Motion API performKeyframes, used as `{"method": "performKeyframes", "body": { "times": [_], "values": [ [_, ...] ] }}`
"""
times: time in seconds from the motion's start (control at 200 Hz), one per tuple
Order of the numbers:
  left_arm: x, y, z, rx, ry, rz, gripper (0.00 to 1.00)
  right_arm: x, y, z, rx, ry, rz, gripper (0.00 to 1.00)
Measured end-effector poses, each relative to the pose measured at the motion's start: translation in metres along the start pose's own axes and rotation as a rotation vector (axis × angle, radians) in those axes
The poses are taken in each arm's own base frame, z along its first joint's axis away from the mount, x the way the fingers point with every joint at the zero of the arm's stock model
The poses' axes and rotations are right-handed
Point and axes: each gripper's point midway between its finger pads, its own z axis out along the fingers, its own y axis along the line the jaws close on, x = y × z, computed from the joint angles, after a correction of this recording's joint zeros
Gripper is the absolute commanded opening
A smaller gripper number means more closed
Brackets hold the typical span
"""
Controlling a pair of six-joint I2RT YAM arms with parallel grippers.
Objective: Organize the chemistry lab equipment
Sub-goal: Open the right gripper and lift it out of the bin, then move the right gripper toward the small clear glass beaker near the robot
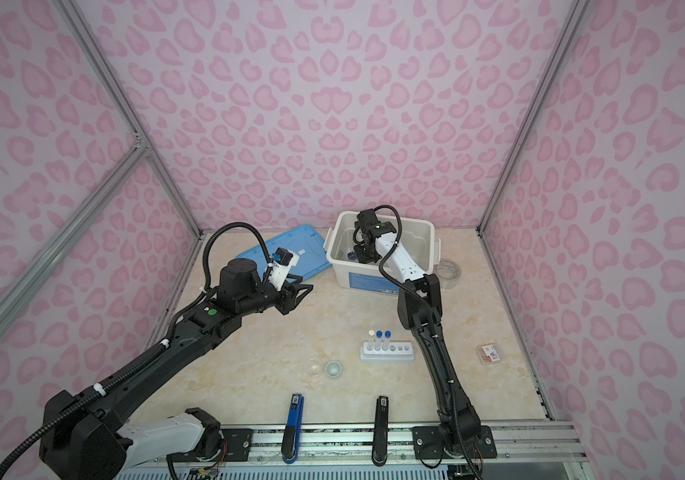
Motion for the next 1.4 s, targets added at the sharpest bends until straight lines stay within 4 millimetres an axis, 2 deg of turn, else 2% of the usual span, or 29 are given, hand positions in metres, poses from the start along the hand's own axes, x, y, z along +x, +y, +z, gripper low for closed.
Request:
{"method": "performKeyframes", "body": {
  "times": [0.185, 0.535, 0.82, 1.075, 1.25, 1.32, 1.4],
  "values": [
    [0.001, 0.000, -0.001, 0.000, 0.000, 0.000, 0.47, -0.003, -0.001, -0.006, 0.002, -0.007, 0.000, 0.16],
    [0.002, -0.002, -0.004, 0.001, -0.005, 0.002, 0.47, -0.020, -0.006, -0.045, 0.022, -0.066, -0.009, 0.21],
    [-0.002, -0.004, -0.007, 0.007, -0.018, 0.010, 0.47, -0.040, -0.012, -0.099, 0.042, -0.148, -0.012, 0.21],
    [-0.009, -0.005, -0.009, 0.010, -0.031, 0.034, 0.48, -0.050, -0.016, -0.164, 0.055, -0.230, -0.027, 0.21],
    [-0.020, -0.007, -0.009, 0.020, -0.050, 0.066, 0.48, -0.040, -0.007, -0.211, 0.043, -0.257, -0.065, 0.22],
    [-0.021, -0.007, -0.007, 0.024, -0.049, 0.074, 0.48, -0.030, 0.005, -0.229, 0.032, -0.256, -0.092, 0.23],
    [-0.021, -0.007, -0.007, 0.023, -0.049, 0.083, 0.48, -0.008, 0.023, -0.243, 0.016, -0.236, -0.143, 0.25]
  ]
}}
